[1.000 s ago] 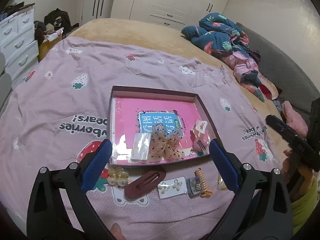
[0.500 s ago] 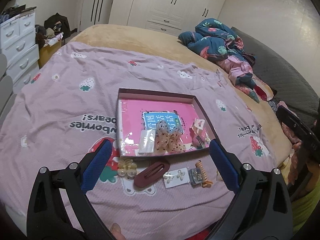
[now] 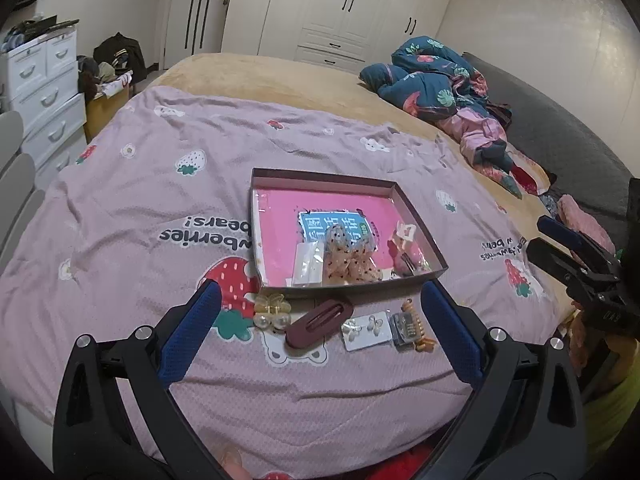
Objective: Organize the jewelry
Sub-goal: 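Withdraw both grippers from the tray and hover over the remaining accessories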
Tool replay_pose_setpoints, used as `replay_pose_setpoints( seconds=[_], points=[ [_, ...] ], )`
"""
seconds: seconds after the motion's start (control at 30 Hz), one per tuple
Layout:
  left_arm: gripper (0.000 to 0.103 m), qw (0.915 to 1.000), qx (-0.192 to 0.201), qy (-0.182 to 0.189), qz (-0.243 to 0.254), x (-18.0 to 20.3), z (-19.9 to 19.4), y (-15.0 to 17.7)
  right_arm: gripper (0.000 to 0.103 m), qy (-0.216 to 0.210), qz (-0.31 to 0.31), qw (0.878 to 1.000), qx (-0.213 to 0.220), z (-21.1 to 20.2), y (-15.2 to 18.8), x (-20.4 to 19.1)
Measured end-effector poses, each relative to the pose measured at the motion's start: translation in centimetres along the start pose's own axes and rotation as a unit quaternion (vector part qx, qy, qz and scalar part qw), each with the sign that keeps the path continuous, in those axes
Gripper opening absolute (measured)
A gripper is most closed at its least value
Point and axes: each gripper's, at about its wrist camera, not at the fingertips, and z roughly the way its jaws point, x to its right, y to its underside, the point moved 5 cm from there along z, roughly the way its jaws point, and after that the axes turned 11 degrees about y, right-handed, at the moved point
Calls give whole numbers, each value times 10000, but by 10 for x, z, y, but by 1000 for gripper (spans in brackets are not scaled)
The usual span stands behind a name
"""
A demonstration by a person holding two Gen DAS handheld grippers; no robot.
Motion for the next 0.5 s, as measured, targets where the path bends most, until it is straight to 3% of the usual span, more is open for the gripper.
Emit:
replay_pose_setpoints(
  seconds=[0.5],
  points=[
    [93, 9992, -373, -160, -9, -6, 11, 39, 98, -262, -398, 9981, -396, 14, 37, -25]
  ],
)
